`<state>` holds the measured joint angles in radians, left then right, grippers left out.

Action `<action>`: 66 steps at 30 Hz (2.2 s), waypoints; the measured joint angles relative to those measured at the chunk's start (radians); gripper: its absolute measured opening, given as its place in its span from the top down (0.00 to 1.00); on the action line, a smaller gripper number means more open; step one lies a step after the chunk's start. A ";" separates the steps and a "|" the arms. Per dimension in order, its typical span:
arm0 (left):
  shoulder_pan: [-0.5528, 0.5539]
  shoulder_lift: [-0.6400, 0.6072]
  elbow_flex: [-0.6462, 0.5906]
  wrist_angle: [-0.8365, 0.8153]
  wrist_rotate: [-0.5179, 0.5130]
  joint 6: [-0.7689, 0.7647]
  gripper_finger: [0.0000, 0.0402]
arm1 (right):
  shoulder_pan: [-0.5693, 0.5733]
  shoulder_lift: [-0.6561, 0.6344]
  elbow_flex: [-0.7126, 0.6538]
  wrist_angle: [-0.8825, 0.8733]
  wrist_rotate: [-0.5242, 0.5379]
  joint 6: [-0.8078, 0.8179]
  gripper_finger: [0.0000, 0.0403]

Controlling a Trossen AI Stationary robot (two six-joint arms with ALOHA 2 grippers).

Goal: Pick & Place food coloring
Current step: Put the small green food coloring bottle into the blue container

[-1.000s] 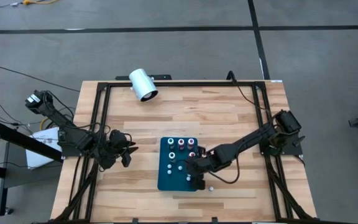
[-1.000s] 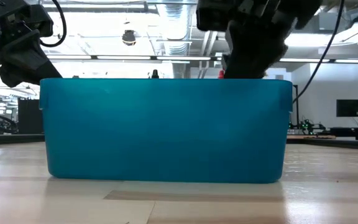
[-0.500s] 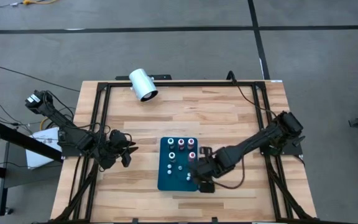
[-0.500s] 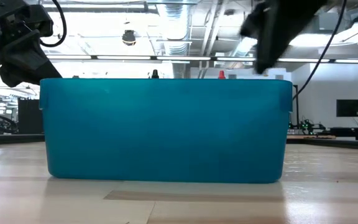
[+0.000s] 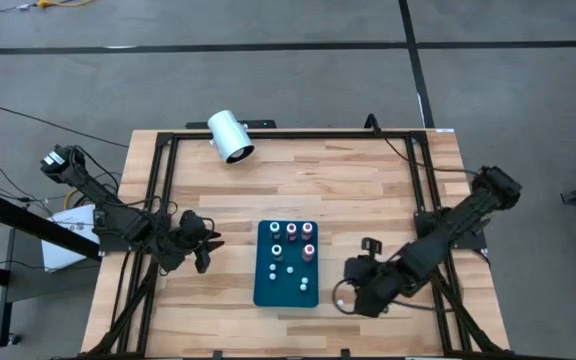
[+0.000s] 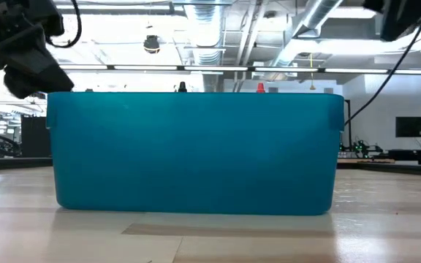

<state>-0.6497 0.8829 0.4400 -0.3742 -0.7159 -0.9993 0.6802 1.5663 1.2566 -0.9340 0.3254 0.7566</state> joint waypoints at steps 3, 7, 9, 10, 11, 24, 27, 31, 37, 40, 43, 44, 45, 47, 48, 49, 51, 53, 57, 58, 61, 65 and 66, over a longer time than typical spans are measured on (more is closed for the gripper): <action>0.010 0.000 0.000 0.082 0.012 0.119 0.70 | 0.042 -0.073 -0.057 0.014 0.045 0.039 0.71; 0.043 0.000 0.000 0.182 0.084 0.256 0.70 | 0.098 -0.162 -0.149 0.088 0.085 0.087 0.71; 0.072 0.000 0.000 0.208 0.121 0.299 0.70 | 0.126 -0.201 -0.200 0.138 0.096 0.116 0.71; 0.088 0.000 0.000 0.222 0.138 0.313 0.70 | 0.138 -0.217 -0.223 0.150 0.099 0.130 0.71; 0.104 0.000 0.000 0.238 0.155 0.326 0.70 | 0.149 -0.231 -0.249 0.171 0.101 0.143 0.71; 0.195 -0.039 -0.005 0.389 0.314 0.499 0.70 | 0.208 -0.204 -0.383 0.293 0.150 0.250 0.71; 0.194 -0.103 -0.080 0.524 0.312 0.513 0.70 | 0.224 -0.183 -0.404 0.319 0.170 0.295 0.71; 0.166 -0.221 -0.255 0.773 0.317 0.520 0.70 | 0.254 -0.158 -0.426 0.362 0.178 0.351 0.71; 0.084 -0.354 -0.362 0.850 0.294 0.518 0.70 | 0.309 -0.152 -0.426 0.443 0.265 0.399 0.71; 0.047 -0.382 -0.364 0.789 0.195 0.526 0.70 | 0.322 -0.150 -0.427 0.450 0.291 0.399 0.71; 0.021 -0.398 -0.364 0.729 0.105 0.510 0.70 | 0.321 -0.123 -0.428 0.451 0.304 0.414 0.71; 0.014 -0.401 -0.364 0.710 0.086 0.494 0.70 | 0.321 -0.111 -0.428 0.454 0.310 0.423 0.71; 0.007 -0.406 -0.364 0.695 0.074 0.479 0.70 | 0.321 -0.094 -0.429 0.465 0.313 0.429 0.71; -0.005 -0.415 -0.364 0.680 0.063 0.458 0.70 | 0.321 -0.050 -0.429 0.494 0.313 0.430 0.71; -0.010 -0.415 -0.364 0.679 0.060 0.453 0.70 | 0.321 -0.027 -0.429 0.513 0.313 0.430 0.71; -0.015 -0.415 -0.364 0.676 0.050 0.448 0.70 | 0.321 -0.004 -0.429 0.539 0.313 0.430 0.71; -0.022 -0.415 -0.364 0.672 0.030 0.439 0.70 | 0.321 0.036 -0.429 0.575 0.312 0.430 0.71; -0.026 -0.415 -0.364 0.640 0.019 0.396 0.70 | 0.321 0.071 -0.429 0.621 0.313 0.431 0.71; -0.026 -0.414 -0.364 0.600 0.020 0.279 0.70 | 0.329 0.093 -0.429 0.690 0.329 0.408 0.71; -0.026 -0.414 -0.364 0.606 0.026 0.272 0.70 | 0.332 0.090 -0.429 0.696 0.332 0.394 0.71; -0.026 -0.415 -0.364 0.616 0.038 0.272 0.70 | 0.334 0.073 -0.429 0.693 0.331 0.356 0.71; -0.026 -0.415 -0.364 0.617 0.038 0.271 0.70 | 0.334 0.064 -0.429 0.694 0.329 0.335 0.71; -0.026 -0.415 -0.364 0.617 0.038 0.271 0.70 | 0.334 0.064 -0.429 0.695 0.329 0.334 0.71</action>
<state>-0.6758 0.4683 0.0757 0.2424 -0.6777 -0.7280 1.0142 1.6299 0.8280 -0.2391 0.6540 1.0911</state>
